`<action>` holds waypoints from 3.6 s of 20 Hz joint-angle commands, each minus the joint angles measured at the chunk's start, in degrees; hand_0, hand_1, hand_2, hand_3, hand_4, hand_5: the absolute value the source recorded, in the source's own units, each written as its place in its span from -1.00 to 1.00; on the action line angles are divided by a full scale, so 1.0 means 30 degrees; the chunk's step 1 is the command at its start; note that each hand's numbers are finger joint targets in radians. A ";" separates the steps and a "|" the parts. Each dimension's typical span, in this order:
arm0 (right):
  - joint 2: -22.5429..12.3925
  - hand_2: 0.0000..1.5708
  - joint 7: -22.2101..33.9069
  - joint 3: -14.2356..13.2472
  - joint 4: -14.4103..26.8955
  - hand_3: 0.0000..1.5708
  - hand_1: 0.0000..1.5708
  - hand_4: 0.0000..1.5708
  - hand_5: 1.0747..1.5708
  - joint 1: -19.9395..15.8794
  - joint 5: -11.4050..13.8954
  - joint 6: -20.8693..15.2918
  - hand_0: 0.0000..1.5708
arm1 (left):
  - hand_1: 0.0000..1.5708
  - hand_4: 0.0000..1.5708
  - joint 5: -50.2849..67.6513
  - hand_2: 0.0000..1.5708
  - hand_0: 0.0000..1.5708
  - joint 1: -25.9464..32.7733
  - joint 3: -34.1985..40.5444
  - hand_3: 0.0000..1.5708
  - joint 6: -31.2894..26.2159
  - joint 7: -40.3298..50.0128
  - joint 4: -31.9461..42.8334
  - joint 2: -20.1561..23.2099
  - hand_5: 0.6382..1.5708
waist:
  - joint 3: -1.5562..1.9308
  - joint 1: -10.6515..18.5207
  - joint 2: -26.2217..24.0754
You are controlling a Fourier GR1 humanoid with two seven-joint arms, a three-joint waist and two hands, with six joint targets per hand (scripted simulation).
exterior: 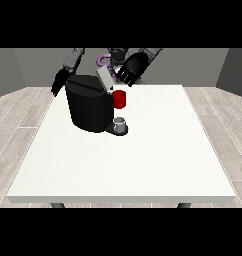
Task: Insert the coffee pod into the coffee machine and close the lid
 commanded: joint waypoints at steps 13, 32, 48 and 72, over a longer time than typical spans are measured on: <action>-0.0674 -1.00 0.0157 -0.0430 -0.0171 -1.00 -1.00 -0.85 1.00 -0.0006 -0.0464 0.0745 -1.00 | 0.54 -0.45 -0.0325 0.59 0.54 0.0630 0.0011 0.55 0.0368 -0.1228 0.1045 0.0093 1.00 | 0.0001 -0.0306 0.0657; -0.0486 -1.00 0.1327 -0.0508 0.0438 -1.00 -1.00 -1.00 1.00 -0.0977 -0.0129 0.0128 -1.00 | 0.53 -0.54 -0.0792 0.55 0.53 -0.0733 -0.0084 0.50 0.0955 -0.0828 0.1155 -0.0505 1.00 | 0.0004 -0.0125 0.0313; 0.0102 -1.00 0.0858 0.0198 -0.0807 -1.00 -1.00 -1.00 1.00 -0.1071 0.0621 -0.0764 -1.00 | 0.42 -1.00 -0.2592 0.45 0.42 -0.0713 -0.0620 0.29 0.2803 -0.2708 0.1900 0.1245 1.00 | -0.0003 -0.0984 0.2090; 0.0066 -1.00 0.1241 0.0665 -0.1096 -1.00 -1.00 -0.81 1.00 -0.2148 0.1122 -0.0692 -1.00 | -0.35 -1.00 -0.3695 -0.01 -0.35 -0.1753 -0.0265 -0.24 0.4809 -0.4523 0.1879 0.2793 1.00 | -0.0002 -0.1740 0.3231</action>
